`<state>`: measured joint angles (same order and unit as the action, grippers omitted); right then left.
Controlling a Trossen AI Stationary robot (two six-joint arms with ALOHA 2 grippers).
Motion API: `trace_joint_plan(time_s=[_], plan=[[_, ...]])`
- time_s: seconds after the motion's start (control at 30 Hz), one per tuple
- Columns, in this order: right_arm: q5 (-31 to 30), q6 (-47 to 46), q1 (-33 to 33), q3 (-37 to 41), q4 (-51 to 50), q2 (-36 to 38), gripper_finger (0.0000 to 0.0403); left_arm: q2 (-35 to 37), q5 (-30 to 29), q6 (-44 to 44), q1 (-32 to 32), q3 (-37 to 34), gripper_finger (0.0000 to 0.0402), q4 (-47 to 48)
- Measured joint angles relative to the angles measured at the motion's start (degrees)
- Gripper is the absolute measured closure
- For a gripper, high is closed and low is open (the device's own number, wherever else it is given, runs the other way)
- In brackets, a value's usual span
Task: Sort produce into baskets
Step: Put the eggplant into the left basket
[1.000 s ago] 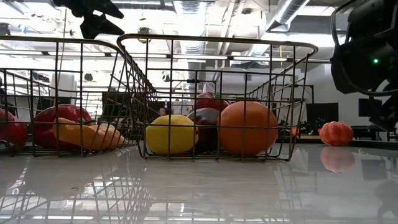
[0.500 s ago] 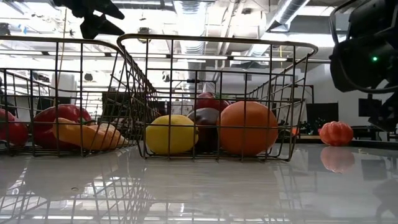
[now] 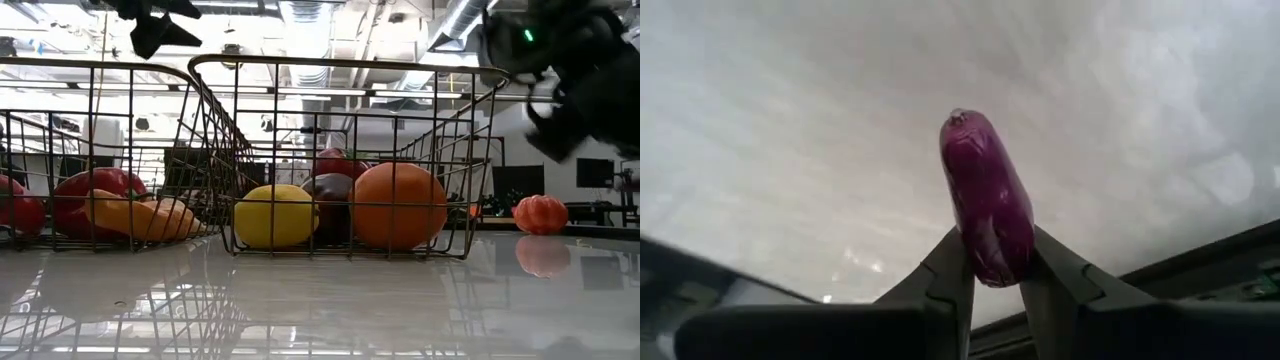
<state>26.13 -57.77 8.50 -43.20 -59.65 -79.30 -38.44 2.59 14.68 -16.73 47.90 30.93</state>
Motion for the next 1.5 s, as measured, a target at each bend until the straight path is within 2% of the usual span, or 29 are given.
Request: trace_joint_plan(time_s=[0.13, 0.23, 0.5, 0.77, 0.9, 1.2, 1.4, 1.5], plan=[[-2.8, 0.9, -2.6, -5.5, 0.7, 2.9, 0.0304, 0.0, 0.0, -0.7, 0.0, 1.6, 0.0168, -0.2], [-5.4, 1.7, -4.4, -9.8, 5.1, 4.7, 0.0304, 0.0, 0.0, -0.7, 0.0, 1.9, 0.0168, -0.7], [-9.9, 2.1, -7.2, -17.9, 28.0, 5.8, 0.0304, 0.4, 0.0, -0.7, 0.0, 1.9, 0.0168, -1.8], [-9.9, 1.2, -8.3, -22.7, 55.4, -2.8, 0.0304, 3.0, 0.1, -1.6, 0.0, 1.9, 0.0168, -4.3], [-9.3, 1.5, -8.3, -28.1, 62.4, -11.2, 0.0304, 3.5, 0.2, -1.5, 0.0, 1.9, 0.0168, -5.1], [-3.7, 2.9, -9.8, -46.5, 62.6, -28.2, 0.0304, 4.1, 4.7, -1.5, 0.0, 1.9, 0.0168, -5.2], [-3.5, 6.3, -11.1, -56.5, 54.2, -35.5, 0.0301, 5.2, 4.2, -1.9, 0.0, 1.9, 0.0168, -6.6], [-2.3, 8.3, -11.6, -59.2, 51.1, -37.8, 0.0278, 5.2, 3.6, -1.9, 0.0, 1.9, 0.0168, -6.8]])
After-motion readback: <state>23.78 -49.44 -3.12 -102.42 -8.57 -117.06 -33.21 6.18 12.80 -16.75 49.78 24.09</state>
